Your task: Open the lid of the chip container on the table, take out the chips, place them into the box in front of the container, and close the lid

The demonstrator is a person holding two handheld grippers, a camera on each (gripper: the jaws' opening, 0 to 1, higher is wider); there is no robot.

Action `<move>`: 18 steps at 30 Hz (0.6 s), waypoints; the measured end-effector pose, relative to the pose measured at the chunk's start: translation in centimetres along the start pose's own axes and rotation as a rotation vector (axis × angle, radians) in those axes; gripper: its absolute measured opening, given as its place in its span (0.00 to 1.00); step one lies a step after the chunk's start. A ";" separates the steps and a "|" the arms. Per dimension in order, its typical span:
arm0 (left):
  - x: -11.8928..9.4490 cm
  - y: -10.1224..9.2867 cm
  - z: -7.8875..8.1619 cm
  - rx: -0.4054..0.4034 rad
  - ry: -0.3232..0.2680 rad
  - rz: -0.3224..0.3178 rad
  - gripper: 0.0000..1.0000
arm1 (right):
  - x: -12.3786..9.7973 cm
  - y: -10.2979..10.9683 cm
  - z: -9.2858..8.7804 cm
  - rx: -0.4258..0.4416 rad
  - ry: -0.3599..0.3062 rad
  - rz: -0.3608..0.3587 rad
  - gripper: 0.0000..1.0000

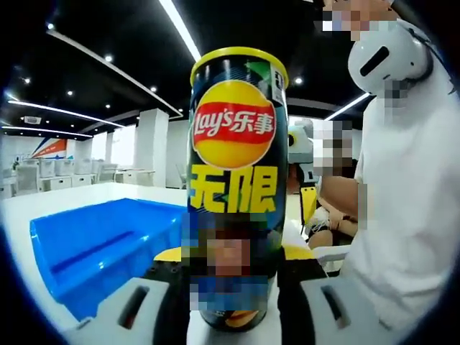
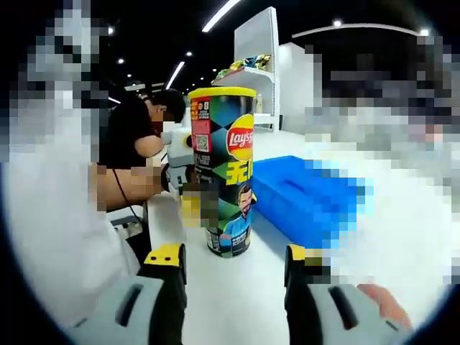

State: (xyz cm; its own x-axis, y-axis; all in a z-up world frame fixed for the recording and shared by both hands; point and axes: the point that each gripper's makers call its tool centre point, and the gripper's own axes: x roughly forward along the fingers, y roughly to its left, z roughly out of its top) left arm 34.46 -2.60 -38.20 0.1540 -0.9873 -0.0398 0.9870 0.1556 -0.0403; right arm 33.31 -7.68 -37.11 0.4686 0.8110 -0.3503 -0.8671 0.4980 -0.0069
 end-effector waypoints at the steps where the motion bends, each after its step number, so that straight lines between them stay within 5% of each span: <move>1: 0.0 0.0 0.0 -0.001 0.000 -0.001 0.46 | 0.0 -0.1 0.3 0.003 -0.015 -0.006 0.54; 5: -0.1 0.1 0.0 -0.002 -0.003 -0.003 0.46 | 0.2 -0.2 2.6 -0.029 -0.127 -0.017 0.56; 15: -0.1 0.1 -0.1 -0.005 -0.007 -0.012 0.46 | 0.7 1.2 5.4 -0.034 -0.206 0.032 0.46; 18: -0.2 0.2 -0.1 -0.006 -0.007 -0.011 0.46 | 0.8 1.5 6.4 -0.025 -0.242 0.042 0.53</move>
State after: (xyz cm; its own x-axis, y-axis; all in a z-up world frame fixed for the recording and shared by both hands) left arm 34.61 -2.42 -38.35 0.1430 -0.9892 -0.0326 0.9884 0.1444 -0.0466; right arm 33.48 -4.36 -31.41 0.4560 0.8823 -0.1166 -0.8893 0.4568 -0.0215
